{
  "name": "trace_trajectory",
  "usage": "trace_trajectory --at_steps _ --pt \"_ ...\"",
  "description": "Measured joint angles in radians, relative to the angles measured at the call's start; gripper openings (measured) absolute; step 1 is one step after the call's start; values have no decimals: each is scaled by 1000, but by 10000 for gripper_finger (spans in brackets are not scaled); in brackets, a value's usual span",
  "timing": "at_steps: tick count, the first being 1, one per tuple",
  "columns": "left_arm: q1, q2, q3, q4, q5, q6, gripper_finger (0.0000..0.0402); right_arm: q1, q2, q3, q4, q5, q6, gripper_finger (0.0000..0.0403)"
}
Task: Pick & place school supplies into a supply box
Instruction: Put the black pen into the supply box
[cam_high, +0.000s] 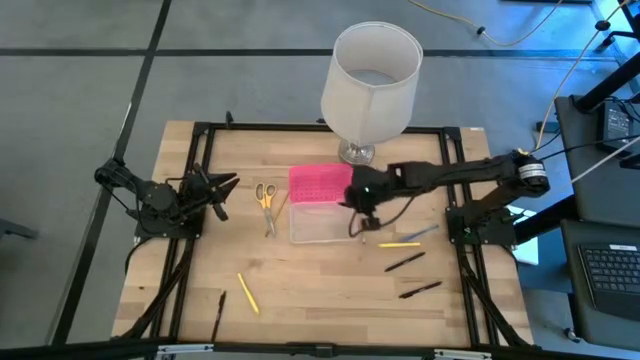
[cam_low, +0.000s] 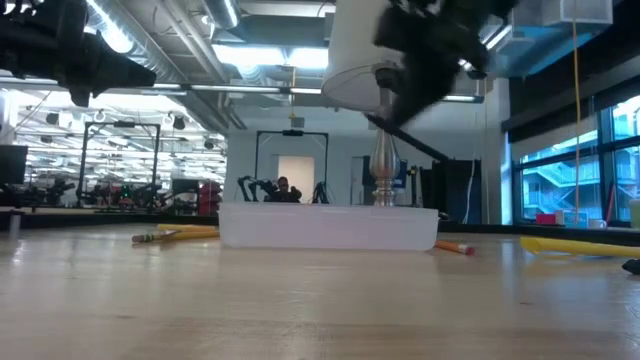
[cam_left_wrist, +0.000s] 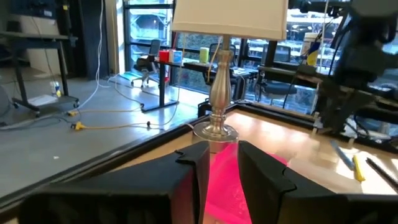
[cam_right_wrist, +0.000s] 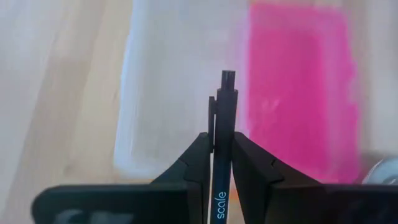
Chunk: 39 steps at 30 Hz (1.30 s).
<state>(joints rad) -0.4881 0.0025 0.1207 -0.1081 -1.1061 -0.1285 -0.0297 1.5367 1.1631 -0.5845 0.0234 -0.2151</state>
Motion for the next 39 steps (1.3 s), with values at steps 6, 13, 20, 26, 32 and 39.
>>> trace_trajectory --at_steps 6,13,20,26,32,39 --pt "0 0 0 0 3 -18 77 -39 124 182 70 -55 -9 57" --pt "0 0 0 -1 4 -18 77 -47 356 374 18 -130 -33 57" --pt "0 0 0 -1 2 -16 77 -45 526 438 -102 -130 -51 58" --pt "0 0 0 -1 1 -17 77 -45 597 435 -100 -130 -51 58" --pt "0 0 0 -2 1 -18 77 -45 631 435 -99 -130 -49 58" --pt "0 0 0 -1 0 -19 77 -45 631 435 -91 -129 -45 58"
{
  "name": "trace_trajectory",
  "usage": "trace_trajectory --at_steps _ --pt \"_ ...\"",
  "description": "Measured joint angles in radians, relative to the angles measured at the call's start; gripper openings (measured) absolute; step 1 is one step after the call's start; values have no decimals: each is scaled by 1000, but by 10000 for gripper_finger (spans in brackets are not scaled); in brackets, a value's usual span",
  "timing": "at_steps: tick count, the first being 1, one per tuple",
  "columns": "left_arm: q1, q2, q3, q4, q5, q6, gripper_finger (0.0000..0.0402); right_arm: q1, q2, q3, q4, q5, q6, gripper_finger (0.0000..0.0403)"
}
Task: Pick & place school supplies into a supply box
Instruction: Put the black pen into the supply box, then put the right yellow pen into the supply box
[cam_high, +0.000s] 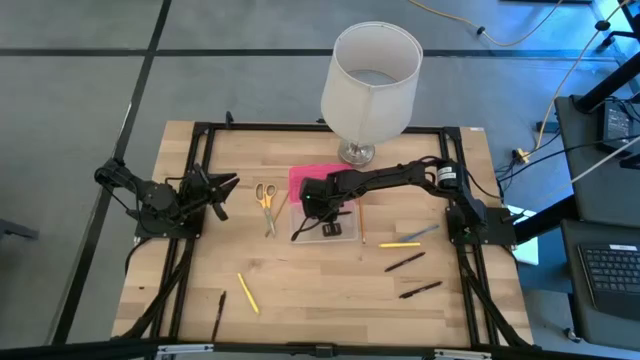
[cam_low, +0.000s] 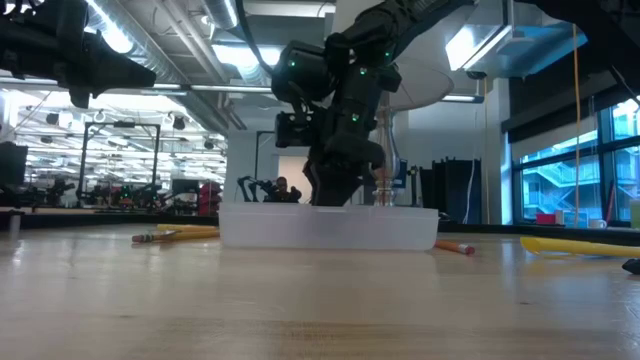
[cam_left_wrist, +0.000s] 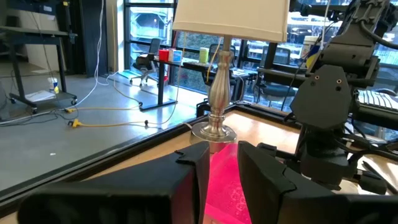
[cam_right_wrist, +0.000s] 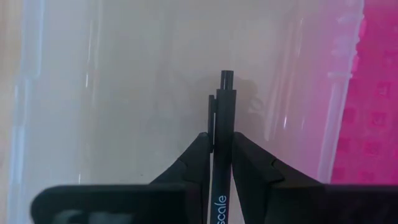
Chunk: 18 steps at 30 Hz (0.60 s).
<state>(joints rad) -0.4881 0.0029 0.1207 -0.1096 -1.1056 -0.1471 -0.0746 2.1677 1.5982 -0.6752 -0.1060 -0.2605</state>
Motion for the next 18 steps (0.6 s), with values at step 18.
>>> trace_trajectory --at_steps 18 --pt "0 0 0 0 0 -24 77 -2 -6 112 -149 10 19 143"
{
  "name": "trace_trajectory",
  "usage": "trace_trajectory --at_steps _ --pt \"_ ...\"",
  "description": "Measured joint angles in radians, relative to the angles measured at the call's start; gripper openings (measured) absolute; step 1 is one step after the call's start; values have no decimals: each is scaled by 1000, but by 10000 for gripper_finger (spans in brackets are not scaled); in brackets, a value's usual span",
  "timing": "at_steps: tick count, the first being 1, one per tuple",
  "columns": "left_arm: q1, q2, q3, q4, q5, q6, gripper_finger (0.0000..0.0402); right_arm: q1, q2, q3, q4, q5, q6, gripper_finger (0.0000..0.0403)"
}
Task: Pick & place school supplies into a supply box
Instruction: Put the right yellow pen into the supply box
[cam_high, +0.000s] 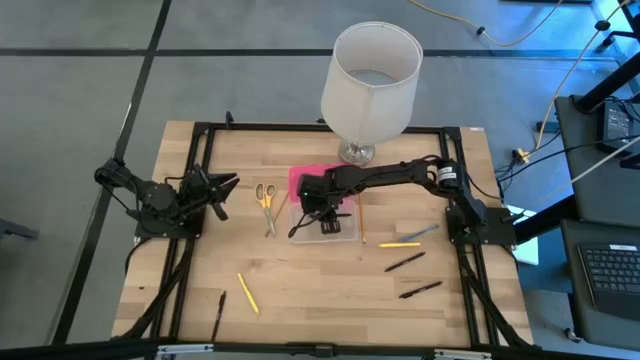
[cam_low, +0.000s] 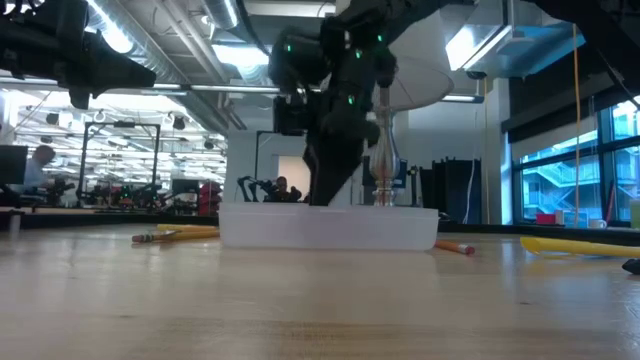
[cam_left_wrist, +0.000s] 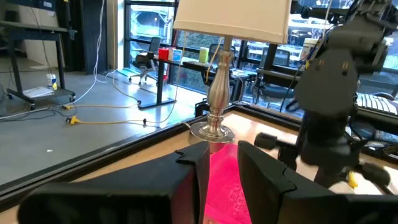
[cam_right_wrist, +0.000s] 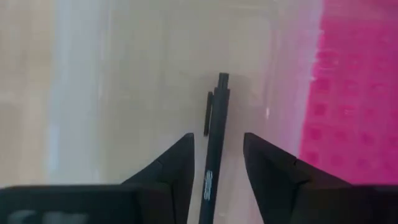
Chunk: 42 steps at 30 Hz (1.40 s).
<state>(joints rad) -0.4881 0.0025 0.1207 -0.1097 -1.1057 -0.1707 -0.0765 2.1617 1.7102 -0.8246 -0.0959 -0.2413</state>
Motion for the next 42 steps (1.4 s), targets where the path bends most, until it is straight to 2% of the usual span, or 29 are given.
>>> trace_trajectory --at_steps 5,10,19,24,29,33,38,42 --pt "0 0 0 -1 0 0 77 3 -56 71 -131 0 -11 144" --pt "0 0 0 -9 0 0 77 4 -188 -1 -211 -2 -17 144" --pt "0 0 0 -36 -3 1 77 19 -576 -430 -82 0 172 144" --pt "0 0 0 -71 -22 0 77 89 -720 -657 -55 -13 353 144" --pt "0 0 0 -86 -82 1 77 177 -778 -806 -20 -89 421 144" --pt "0 0 0 -87 -134 1 77 239 -778 -885 65 -90 442 144" --pt "0 0 0 -105 -143 1 77 286 -758 -960 203 -89 474 141" --pt "0 0 0 -109 -144 1 77 299 -744 -965 209 -30 493 136"
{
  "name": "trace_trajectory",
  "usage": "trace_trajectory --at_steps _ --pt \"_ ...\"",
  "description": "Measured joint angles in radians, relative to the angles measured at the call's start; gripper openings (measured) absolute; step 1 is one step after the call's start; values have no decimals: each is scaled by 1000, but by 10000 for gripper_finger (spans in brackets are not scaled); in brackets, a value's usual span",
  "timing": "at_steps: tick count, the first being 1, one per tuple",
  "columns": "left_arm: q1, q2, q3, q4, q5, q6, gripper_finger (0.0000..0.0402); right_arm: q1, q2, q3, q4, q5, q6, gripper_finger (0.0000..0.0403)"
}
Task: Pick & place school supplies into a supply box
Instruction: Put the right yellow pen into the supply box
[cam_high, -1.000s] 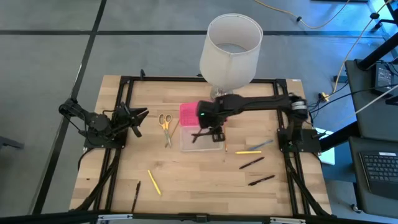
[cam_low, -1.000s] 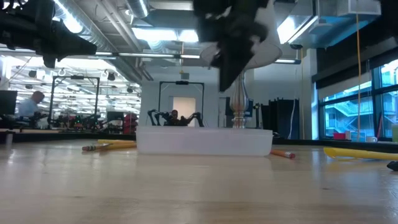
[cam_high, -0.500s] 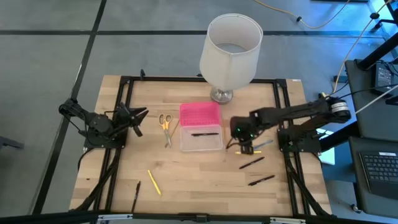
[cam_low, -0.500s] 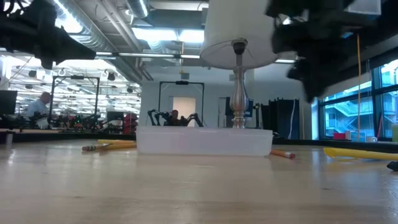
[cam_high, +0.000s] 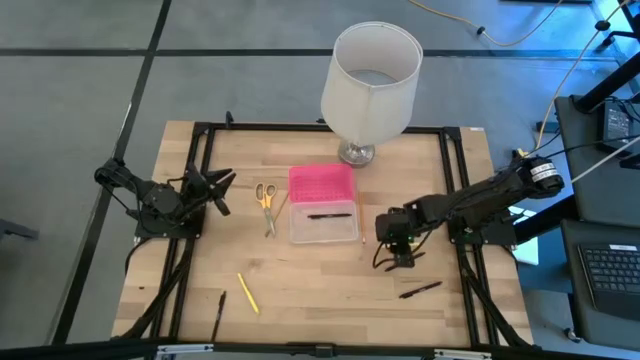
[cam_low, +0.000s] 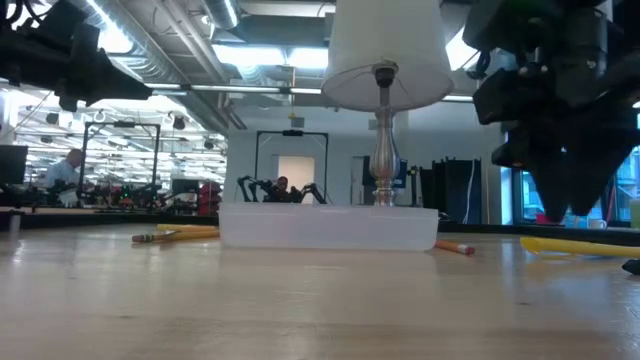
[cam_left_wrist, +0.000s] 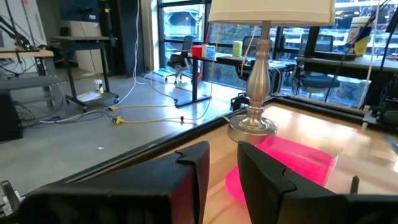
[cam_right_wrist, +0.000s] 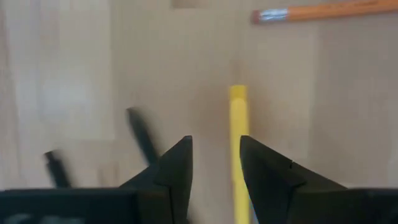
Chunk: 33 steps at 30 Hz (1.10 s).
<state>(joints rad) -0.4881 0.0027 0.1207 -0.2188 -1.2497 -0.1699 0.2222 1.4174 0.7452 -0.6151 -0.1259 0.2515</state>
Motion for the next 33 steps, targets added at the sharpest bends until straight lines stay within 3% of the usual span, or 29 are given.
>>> trace_trajectory --at_steps 5,23,33 --pt "0 0 0 -3 0 0 77 10 0 0 6 78 -5 134" --pt "0 0 0 -4 0 0 75 11 2 0 52 74 -40 134" --pt "0 0 0 -3 3 0 75 27 119 0 86 73 -47 134"
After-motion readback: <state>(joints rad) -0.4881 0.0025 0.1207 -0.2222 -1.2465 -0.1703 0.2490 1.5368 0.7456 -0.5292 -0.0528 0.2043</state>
